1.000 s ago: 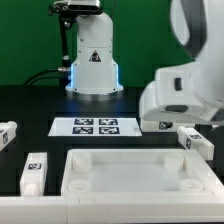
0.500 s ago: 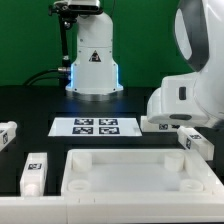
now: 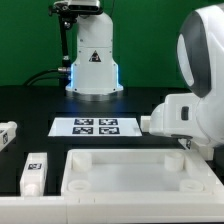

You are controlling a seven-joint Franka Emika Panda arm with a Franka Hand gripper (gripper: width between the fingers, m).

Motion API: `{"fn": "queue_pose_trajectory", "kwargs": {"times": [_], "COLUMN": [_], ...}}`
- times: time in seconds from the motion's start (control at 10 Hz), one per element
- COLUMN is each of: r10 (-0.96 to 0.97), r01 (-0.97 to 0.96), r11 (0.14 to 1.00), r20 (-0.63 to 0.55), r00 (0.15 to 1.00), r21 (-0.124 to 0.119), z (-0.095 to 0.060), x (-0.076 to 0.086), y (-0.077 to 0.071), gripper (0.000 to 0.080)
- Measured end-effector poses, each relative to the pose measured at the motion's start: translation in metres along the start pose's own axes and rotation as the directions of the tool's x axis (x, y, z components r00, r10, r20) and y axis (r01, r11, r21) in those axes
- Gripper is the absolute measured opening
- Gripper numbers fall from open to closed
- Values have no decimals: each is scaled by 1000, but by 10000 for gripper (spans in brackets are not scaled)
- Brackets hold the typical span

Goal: Assemble desk

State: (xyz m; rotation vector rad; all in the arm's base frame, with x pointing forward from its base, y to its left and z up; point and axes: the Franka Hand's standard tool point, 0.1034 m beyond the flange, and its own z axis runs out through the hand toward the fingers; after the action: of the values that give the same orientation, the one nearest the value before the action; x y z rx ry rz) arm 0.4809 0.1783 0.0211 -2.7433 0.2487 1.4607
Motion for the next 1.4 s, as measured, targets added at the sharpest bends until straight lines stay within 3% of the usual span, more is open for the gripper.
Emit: {"fn": "queue_pose_trajectory", "kwargs": {"times": [0.4,0.6,0.7,0.8,1.0,1.1,1.3,1.4], "r10": [2,2,2,2,-8,-23,-35,-66], "r01": [-2,-2,-2,-2,8,23,36,71], "r11": [1000,1000,1000,1000,1000,1000,999,997], "r20": [7,8,8,9,5,0,-32,-104], "r00": [1000,1000,1000,1000,1000,1000,999,992], "r21": [-5,-5,-5,-5,-4,-1,28,41], "z": [8,8,8,8,4,-4,-46,-76], "x": [5,5,5,5,-3,-17,-39,-39], "y": [0,0,0,0,2,9,34,38], "gripper": [649,375,375,284,284,284,284,284]}}
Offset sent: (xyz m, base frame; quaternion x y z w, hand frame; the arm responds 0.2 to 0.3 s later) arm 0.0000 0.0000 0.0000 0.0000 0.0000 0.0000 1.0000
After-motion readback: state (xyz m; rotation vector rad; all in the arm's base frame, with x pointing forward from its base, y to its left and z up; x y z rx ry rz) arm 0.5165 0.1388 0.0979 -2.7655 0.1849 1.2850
